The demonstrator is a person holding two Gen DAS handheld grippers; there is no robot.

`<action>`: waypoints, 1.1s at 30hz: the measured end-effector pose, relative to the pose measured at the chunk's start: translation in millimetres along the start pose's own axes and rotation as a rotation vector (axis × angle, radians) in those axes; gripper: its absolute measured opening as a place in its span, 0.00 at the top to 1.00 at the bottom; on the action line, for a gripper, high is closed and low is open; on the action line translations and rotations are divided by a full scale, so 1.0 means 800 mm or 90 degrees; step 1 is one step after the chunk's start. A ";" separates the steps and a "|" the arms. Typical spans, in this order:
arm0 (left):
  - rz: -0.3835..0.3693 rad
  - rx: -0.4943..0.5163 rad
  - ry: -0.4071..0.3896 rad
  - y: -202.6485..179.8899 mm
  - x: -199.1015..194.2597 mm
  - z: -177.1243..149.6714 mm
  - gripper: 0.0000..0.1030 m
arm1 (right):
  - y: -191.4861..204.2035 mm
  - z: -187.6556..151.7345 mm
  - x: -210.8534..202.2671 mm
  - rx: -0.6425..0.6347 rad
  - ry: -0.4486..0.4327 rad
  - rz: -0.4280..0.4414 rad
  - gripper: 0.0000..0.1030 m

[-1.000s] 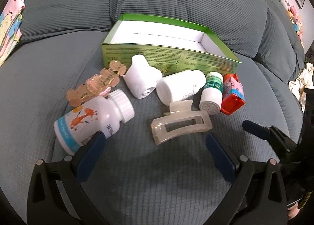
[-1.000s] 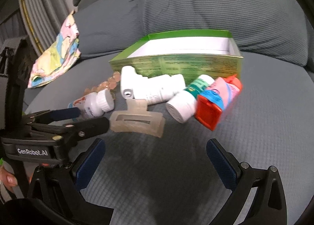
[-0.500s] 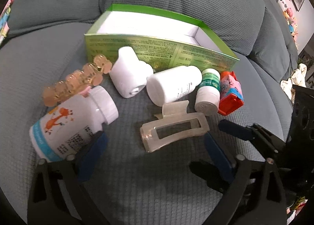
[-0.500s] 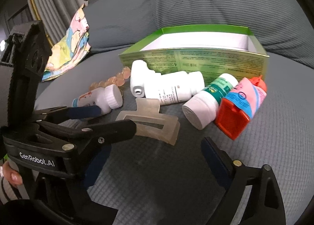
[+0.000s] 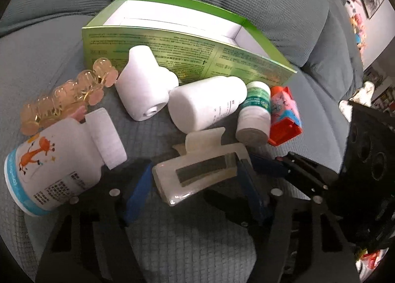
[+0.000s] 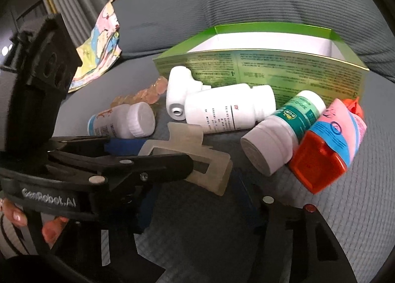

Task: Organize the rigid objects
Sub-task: 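Grasp the beige claw clip with the right gripper, then carry the claw clip into the green box and open the right gripper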

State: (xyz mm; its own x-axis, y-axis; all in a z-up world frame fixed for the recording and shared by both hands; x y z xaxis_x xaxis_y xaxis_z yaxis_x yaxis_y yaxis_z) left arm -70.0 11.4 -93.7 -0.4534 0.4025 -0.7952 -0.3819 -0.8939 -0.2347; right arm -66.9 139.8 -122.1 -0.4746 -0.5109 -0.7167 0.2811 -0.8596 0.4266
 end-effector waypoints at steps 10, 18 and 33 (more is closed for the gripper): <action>0.025 0.022 -0.030 -0.017 -0.028 -0.004 0.35 | 0.012 -0.008 -0.014 -0.003 -0.032 -0.015 0.54; 0.035 0.057 -0.095 -0.025 -0.077 0.035 0.34 | 0.041 0.023 -0.059 -0.024 -0.093 -0.018 0.54; 0.034 0.082 -0.093 0.002 -0.021 0.209 0.34 | 0.021 0.179 -0.059 0.001 -0.143 -0.038 0.54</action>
Point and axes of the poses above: each gripper's, at about its wrist camera, not at the fingertips, and x roughly the way its jaws point, y to its left, z to its top, the point moved 2 cm from there along x, roughly the way its jaws point, and after that the axes turned 13 degrees about x, right-handed, at the moved point
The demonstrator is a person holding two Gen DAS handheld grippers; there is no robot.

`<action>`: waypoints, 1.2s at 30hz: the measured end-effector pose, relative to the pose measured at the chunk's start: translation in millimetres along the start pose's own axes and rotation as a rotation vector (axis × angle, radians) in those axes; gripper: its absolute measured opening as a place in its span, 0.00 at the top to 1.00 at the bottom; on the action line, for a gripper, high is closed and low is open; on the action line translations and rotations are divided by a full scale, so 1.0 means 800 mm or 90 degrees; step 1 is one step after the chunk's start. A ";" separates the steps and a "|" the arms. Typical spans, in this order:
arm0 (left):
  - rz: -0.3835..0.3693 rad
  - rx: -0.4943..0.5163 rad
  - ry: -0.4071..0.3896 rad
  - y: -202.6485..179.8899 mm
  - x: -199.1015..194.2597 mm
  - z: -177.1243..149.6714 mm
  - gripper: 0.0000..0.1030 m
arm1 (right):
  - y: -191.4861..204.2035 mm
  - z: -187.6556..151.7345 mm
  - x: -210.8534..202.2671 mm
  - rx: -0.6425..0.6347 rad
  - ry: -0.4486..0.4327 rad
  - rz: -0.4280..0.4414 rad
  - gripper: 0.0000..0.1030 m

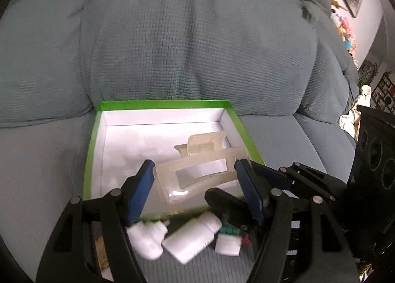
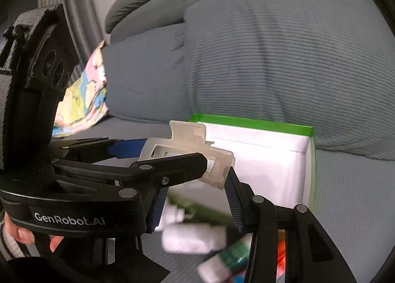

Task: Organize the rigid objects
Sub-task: 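Carry the claw clip into the green box and open the right gripper, then grasp the white fox-label pill bottle with the right gripper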

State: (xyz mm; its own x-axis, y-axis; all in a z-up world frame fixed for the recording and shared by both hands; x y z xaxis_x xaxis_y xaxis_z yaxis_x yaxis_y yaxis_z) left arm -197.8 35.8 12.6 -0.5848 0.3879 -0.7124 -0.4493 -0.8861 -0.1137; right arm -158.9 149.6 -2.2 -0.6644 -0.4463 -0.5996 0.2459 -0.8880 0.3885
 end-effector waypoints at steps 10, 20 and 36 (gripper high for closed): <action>0.031 -0.037 0.097 0.027 0.056 0.006 0.03 | -0.052 0.014 0.051 0.033 0.049 -0.094 0.24; 0.096 -0.089 0.070 0.073 -0.023 -0.031 0.01 | -0.065 -0.016 -0.016 0.053 0.019 -0.091 0.23; 0.167 -0.148 0.078 0.091 -0.132 -0.178 0.01 | 0.004 -0.091 -0.072 0.017 0.035 -0.012 0.23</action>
Point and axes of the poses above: each gripper's, at about its wrist camera, not at the fingertips, and x roughly the way its jaws point, y to its left, z to its top, the point moved 2 cm from there along x, roughly the way its jaws point, and after that the axes turned 13 degrees about x, right-handed, at the moved point
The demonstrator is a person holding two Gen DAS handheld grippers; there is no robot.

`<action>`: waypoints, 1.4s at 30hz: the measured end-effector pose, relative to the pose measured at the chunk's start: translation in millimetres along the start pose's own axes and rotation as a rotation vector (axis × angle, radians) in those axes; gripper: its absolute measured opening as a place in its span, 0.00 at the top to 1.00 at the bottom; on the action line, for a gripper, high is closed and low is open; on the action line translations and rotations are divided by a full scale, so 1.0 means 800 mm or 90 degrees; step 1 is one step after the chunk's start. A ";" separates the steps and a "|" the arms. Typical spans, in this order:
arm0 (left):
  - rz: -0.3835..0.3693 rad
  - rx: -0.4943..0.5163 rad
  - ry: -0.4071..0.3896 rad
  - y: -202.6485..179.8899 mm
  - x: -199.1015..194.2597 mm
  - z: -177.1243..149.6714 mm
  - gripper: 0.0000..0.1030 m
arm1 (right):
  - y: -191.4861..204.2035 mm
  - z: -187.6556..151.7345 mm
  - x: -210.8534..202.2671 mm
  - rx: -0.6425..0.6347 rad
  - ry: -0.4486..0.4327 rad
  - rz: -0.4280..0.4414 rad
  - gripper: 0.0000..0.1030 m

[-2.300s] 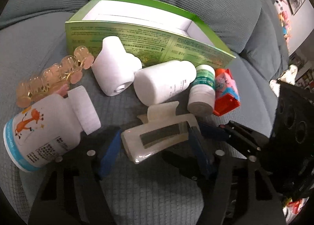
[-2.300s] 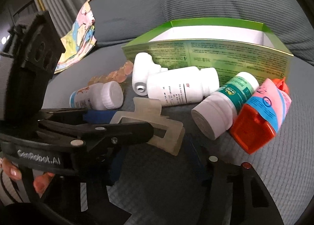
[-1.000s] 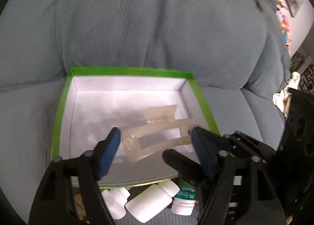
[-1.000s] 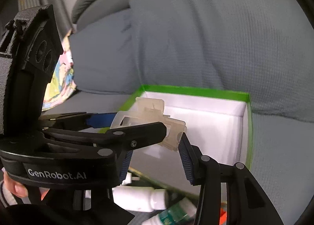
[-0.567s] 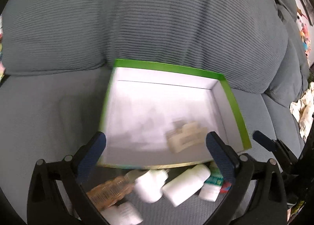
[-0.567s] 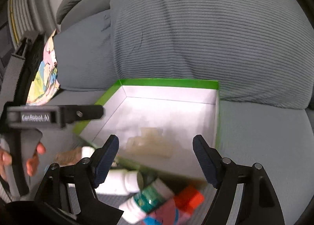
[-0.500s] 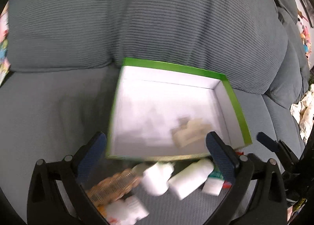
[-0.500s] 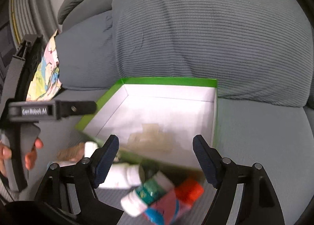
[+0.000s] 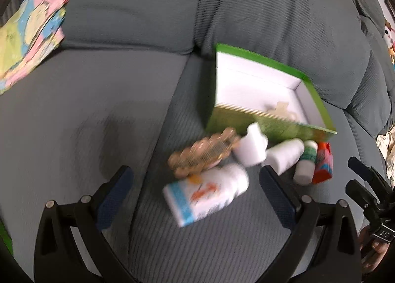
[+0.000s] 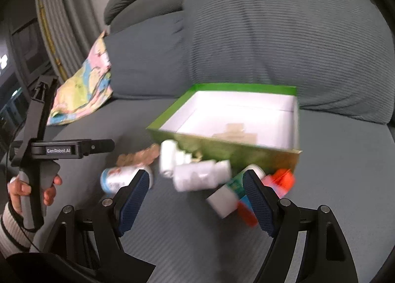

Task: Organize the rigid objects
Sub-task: 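Grasp the white fox-label pill bottle with the right gripper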

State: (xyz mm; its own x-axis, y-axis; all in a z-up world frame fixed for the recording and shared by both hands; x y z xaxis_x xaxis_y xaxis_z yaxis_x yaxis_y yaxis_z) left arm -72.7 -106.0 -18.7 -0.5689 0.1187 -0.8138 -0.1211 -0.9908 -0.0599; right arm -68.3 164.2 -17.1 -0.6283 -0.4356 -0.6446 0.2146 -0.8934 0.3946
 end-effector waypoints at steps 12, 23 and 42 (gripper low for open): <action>-0.009 -0.066 0.010 0.013 0.017 -0.064 0.01 | 0.056 -0.071 0.045 -0.058 0.087 0.053 0.23; -0.064 -0.087 -0.008 0.009 0.039 -0.057 0.02 | 0.105 -0.091 0.117 -0.140 0.134 0.099 0.23; -0.093 -0.071 0.008 -0.003 0.073 -0.046 0.22 | 0.114 -0.071 0.176 -0.149 0.186 0.124 0.30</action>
Point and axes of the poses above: each gripper's, at about its wrist camera, not at the fingertips, and x roughly the way its jaws point, y to its left, z to its top, the point moved 2 cm from there along x, roughly the way its jaws point, and after that the axes turned 13 degrees about x, right-handed, at the moved point
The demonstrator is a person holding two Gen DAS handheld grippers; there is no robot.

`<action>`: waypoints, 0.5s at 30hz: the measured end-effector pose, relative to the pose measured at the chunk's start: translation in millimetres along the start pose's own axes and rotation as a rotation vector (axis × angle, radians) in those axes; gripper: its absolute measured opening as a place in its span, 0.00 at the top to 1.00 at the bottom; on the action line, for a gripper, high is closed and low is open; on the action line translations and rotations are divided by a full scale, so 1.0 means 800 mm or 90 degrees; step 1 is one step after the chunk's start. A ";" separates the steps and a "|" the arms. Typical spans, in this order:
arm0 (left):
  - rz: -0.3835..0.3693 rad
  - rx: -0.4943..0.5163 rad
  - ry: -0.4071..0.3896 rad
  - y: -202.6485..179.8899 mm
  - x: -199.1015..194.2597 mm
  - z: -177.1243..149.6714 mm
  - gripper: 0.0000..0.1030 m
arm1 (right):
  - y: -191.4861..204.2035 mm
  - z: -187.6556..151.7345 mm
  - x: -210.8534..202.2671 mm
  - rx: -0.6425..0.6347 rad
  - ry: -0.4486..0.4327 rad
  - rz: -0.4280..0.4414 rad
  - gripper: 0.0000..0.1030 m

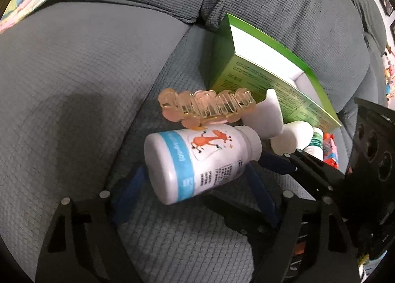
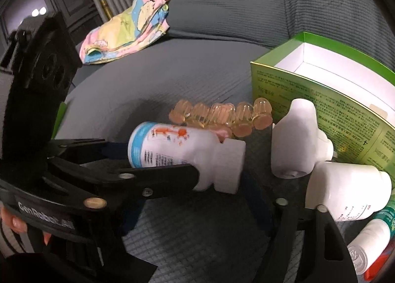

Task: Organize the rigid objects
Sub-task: 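Grasp the white fox-label pill bottle with the right gripper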

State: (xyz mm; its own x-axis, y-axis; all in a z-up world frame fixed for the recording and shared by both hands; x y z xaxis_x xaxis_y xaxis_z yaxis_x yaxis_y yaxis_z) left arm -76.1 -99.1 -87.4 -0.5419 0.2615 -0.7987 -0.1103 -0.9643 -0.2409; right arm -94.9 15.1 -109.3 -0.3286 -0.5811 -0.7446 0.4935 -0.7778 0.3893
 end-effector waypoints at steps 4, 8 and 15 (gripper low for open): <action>0.012 0.017 -0.007 -0.004 -0.004 0.000 0.23 | 0.002 -0.002 0.000 0.008 -0.008 -0.009 0.31; 0.026 0.046 -0.015 -0.009 -0.013 -0.001 0.25 | 0.007 -0.007 -0.007 0.005 -0.020 -0.017 0.32; 0.022 0.068 -0.036 -0.030 -0.037 -0.001 0.25 | 0.011 -0.013 -0.034 0.015 -0.049 -0.025 0.32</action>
State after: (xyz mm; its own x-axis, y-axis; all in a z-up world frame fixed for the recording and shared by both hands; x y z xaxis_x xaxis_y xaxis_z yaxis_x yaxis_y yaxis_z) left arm -56.8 -83.8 -58.5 -0.5930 0.2276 -0.7724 -0.1769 -0.9726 -0.1508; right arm -73.3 26.2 -90.9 -0.4082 -0.5665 -0.7158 0.4604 -0.8049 0.3745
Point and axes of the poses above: each gripper's, at about its wrist camera, not at the fingertips, and x roughly the way its jaws point, y to its left, z to its top, the point moved 2 cm from there along x, roughly the way its jaws point, and after that the axes turned 13 degrees about x, right-handed, at the moved point
